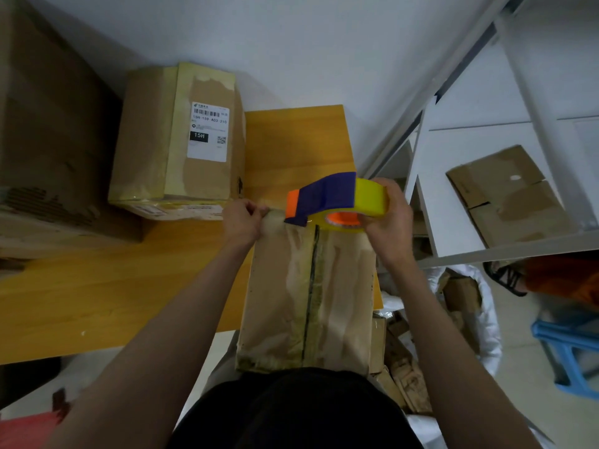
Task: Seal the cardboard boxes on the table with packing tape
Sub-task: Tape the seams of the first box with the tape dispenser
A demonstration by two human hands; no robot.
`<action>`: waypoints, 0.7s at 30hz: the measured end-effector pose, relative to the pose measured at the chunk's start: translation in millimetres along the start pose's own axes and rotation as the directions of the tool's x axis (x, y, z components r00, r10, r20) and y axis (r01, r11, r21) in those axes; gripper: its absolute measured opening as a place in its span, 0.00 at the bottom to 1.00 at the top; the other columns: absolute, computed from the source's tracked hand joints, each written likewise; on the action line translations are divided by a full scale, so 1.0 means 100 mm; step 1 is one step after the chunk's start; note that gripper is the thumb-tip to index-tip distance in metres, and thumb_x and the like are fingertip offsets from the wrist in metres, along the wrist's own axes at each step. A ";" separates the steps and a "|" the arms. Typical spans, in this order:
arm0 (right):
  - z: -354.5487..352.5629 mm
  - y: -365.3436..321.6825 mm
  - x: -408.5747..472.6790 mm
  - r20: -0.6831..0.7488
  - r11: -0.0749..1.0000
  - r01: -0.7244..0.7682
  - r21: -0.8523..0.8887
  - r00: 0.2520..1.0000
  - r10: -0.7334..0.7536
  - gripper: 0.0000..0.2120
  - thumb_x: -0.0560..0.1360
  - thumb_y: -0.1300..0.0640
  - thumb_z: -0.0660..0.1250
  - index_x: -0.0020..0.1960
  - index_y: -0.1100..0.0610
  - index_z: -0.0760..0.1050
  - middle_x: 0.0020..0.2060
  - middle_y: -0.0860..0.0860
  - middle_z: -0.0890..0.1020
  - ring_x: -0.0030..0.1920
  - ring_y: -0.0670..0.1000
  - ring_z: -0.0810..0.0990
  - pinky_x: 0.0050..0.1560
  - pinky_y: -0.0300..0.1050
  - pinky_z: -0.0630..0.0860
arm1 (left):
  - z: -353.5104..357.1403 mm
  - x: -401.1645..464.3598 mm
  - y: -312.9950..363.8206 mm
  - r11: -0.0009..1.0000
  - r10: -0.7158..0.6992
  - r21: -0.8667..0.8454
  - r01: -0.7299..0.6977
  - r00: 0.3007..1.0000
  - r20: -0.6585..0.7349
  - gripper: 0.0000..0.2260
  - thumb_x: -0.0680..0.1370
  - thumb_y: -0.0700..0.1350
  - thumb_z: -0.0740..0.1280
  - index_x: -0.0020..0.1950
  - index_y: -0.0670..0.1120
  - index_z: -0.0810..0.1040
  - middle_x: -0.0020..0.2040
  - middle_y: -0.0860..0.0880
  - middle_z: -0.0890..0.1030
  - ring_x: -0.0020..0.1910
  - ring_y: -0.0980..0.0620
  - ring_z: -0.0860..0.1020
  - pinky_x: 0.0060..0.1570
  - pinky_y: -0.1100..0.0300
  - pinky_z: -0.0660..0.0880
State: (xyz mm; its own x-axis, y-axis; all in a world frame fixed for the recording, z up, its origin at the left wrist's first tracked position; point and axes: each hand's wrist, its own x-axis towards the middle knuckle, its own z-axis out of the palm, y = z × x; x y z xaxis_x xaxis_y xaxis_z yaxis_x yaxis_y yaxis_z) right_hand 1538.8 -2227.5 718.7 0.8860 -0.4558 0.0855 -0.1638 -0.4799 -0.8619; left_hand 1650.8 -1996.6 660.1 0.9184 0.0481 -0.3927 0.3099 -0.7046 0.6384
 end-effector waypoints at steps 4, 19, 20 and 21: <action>-0.36 0.09 0.01 -0.069 0.999 -0.043 0.005 0.997 0.043 0.27 0.66 0.59 0.79 0.61 0.57 0.73 0.49 0.44 0.79 0.48 0.36 0.77 0.43 0.33 0.74 | 0.02 0.04 -0.03 1.000 -0.003 0.024 0.003 1.000 0.002 0.09 0.79 0.47 0.71 0.46 0.41 0.82 0.46 0.46 0.83 0.46 0.51 0.78 0.47 0.57 0.73; -0.32 0.31 0.01 -0.004 0.997 0.012 -0.081 1.000 -0.012 0.31 0.64 0.50 0.83 0.61 0.46 0.70 0.56 0.52 0.78 0.57 0.56 0.78 0.54 0.56 0.78 | 0.11 -0.19 -0.08 0.951 0.285 0.158 -0.266 0.952 -0.113 0.15 0.81 0.40 0.66 0.68 0.41 0.71 0.67 0.42 0.71 0.65 0.41 0.72 0.59 0.50 0.72; -0.31 0.33 0.02 -0.007 0.995 0.012 -0.096 1.000 -0.013 0.33 0.64 0.53 0.84 0.61 0.46 0.70 0.56 0.53 0.78 0.57 0.56 0.78 0.54 0.58 0.78 | 0.13 -0.24 -0.11 0.882 0.413 0.274 -0.384 0.909 -0.057 0.19 0.82 0.40 0.63 0.73 0.41 0.68 0.73 0.42 0.67 0.72 0.41 0.67 0.67 0.49 0.69; -0.30 0.35 0.03 -0.013 0.994 0.015 -0.109 1.000 -0.016 0.33 0.63 0.55 0.85 0.62 0.48 0.71 0.56 0.54 0.78 0.57 0.57 0.78 0.54 0.58 0.78 | 0.17 -0.30 -0.14 0.794 0.510 0.363 -0.488 0.859 0.041 0.22 0.84 0.41 0.60 0.78 0.42 0.63 0.78 0.42 0.62 0.78 0.42 0.60 0.75 0.50 0.62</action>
State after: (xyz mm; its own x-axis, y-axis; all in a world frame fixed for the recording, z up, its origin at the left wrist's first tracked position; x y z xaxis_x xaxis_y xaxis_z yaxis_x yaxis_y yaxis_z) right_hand 1522.6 -2268.0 703.4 0.8826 -0.4580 0.1063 -0.1971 -0.5657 -0.8007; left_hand 1614.3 -1999.8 651.8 0.9371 -0.3469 -0.0395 -0.2914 -0.8395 0.4585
